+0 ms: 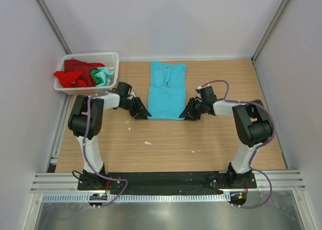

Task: Fold and stack the t-shirts
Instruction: Fold the tshirt

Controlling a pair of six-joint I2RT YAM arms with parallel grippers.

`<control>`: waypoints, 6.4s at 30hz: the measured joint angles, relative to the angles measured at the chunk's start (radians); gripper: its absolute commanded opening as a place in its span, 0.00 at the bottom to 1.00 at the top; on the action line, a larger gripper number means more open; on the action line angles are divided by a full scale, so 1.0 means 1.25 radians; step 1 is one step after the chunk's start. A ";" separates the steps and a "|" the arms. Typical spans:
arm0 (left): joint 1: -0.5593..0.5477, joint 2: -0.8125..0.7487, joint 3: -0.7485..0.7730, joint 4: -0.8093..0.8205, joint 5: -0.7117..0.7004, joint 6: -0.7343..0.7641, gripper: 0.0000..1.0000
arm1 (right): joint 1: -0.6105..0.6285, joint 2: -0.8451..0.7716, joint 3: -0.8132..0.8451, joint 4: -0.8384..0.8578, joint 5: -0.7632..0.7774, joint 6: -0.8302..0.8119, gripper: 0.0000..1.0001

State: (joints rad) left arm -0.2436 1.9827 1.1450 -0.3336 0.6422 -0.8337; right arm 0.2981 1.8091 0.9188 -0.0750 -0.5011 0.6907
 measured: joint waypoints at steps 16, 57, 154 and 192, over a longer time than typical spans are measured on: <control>-0.011 -0.074 -0.091 0.017 -0.044 0.067 0.00 | 0.003 -0.012 -0.034 0.000 -0.007 0.015 0.01; -0.151 -0.793 -0.163 -0.517 -0.143 0.043 0.00 | 0.361 -0.692 -0.165 -0.463 0.131 0.298 0.01; -0.038 0.084 0.258 0.028 0.069 0.085 0.25 | -0.068 0.208 0.222 0.088 -0.182 0.125 0.15; -0.026 -0.199 -0.082 -0.030 0.003 0.195 0.21 | 0.147 0.451 0.592 0.078 -0.182 0.218 0.08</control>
State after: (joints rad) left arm -0.2764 1.7344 1.0424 -0.3706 0.6460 -0.5900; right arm 0.4824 2.3730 1.6585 0.0227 -0.7280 0.9634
